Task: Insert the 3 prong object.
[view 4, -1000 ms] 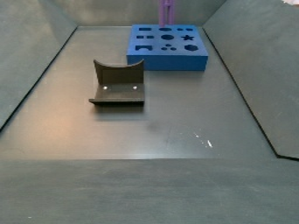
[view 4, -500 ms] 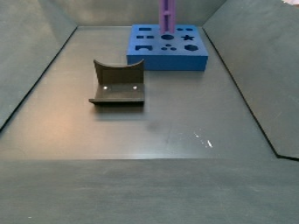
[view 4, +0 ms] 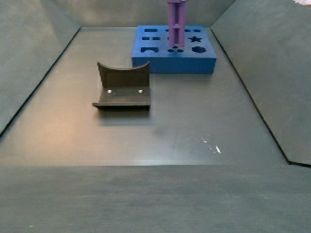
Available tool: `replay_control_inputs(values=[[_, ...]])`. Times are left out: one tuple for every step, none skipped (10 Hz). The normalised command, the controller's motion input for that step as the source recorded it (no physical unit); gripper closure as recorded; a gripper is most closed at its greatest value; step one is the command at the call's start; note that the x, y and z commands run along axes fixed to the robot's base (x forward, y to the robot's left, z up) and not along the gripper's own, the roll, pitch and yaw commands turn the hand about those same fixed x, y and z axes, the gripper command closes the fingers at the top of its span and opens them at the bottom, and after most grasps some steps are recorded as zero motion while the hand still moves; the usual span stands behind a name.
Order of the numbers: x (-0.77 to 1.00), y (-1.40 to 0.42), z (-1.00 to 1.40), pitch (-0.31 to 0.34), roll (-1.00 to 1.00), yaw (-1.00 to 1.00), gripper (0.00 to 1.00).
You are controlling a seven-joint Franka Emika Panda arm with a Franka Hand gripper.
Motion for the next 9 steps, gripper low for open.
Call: replay_control_inputs(values=[[0.00,0.00,-0.19,-0.114,-0.08,0.00,1.00],[0.00,0.00,-0.28,-0.127,-0.09,0.00,1.00],[0.00,0.00,-0.30,-0.131,-0.12,0.00,1.00],[0.09,0.00,-0.32,-0.100,-0.09,0.00,1.00],[0.14,0.08,-0.39,-0.051,-0.04,0.01,1.00],[0.08,0.10,-0.39,-0.067,0.00,0.06,1.00],[0.00,0.02,-0.49,-0.167,0.00,0.09,1.00],[-0.06,0.00,-0.51,-0.237,0.00,0.12,1.00],[0.00,0.00,-0.53,-0.241,-0.06,0.19,1.00]])
